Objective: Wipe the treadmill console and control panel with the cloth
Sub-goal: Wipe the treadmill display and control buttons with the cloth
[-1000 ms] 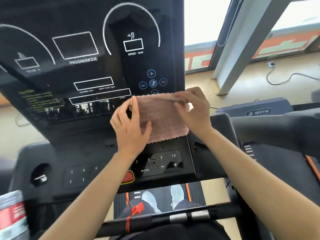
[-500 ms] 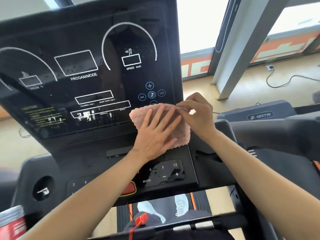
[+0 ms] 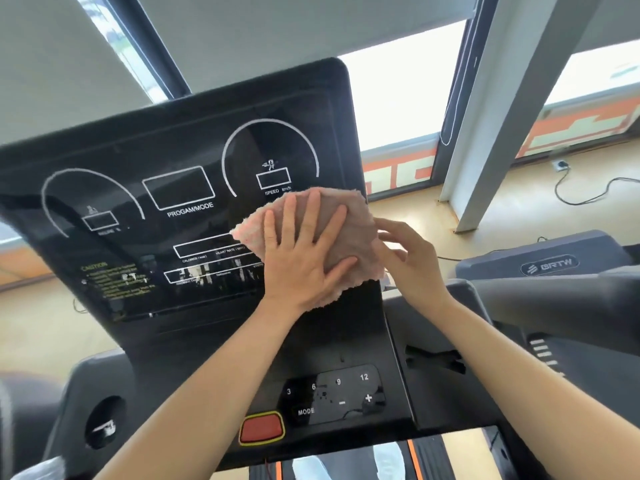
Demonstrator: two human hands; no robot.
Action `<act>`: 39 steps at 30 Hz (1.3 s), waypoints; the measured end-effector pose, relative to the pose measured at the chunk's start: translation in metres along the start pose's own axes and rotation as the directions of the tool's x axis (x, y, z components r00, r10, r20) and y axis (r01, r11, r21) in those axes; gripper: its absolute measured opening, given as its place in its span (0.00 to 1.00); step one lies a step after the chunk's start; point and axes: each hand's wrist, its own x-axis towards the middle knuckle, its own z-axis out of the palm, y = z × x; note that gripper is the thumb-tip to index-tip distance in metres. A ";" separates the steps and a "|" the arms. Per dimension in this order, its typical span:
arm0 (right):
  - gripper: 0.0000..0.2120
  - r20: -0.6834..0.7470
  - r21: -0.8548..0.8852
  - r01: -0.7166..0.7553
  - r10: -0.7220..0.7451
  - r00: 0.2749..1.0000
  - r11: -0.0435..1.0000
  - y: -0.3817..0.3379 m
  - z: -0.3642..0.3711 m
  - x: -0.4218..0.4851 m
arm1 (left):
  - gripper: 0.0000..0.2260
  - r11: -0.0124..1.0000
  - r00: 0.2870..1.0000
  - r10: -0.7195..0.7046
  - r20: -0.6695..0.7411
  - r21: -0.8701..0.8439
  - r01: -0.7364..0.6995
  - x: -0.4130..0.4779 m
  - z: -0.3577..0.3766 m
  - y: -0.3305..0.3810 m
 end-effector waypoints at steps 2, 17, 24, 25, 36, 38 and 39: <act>0.16 -0.002 0.019 -0.013 0.013 1.000 1.000 -0.003 0.002 -0.001 | 0.39 0.999 0.998 -0.041 -0.047 0.011 0.041 0.025 -0.012 -0.009; 0.24 0.000 0.008 0.071 -0.071 0.997 0.997 -0.067 0.006 0.065 | 0.40 0.976 0.979 -0.199 -0.052 0.083 0.203 0.137 -0.085 -0.047; 0.32 0.036 -0.170 0.299 -0.297 0.954 0.939 -0.095 0.007 0.108 | 0.38 0.967 0.965 -0.243 -0.095 0.057 0.249 0.089 -0.065 -0.060; 0.32 0.042 -0.215 0.340 -0.339 0.940 0.916 -0.098 0.009 0.113 | 0.38 0.967 0.965 -0.244 -0.096 0.051 0.249 0.078 -0.060 -0.061; 0.27 0.330 -0.741 0.582 -0.571 0.751 0.337 -0.111 0.042 0.128 | 0.40 0.969 0.968 -0.248 0.041 0.018 0.247 -0.043 -0.008 -0.046; 0.30 0.322 -0.776 0.555 -0.567 0.758 0.301 -0.111 0.047 0.125 | 0.39 0.974 0.970 -0.226 0.091 0.010 0.226 -0.069 0.000 -0.044; 0.30 0.315 -0.789 0.541 -0.565 0.762 0.290 -0.111 0.049 0.124 | 0.38 0.974 0.968 -0.224 0.110 0.004 0.224 -0.079 0.003 -0.042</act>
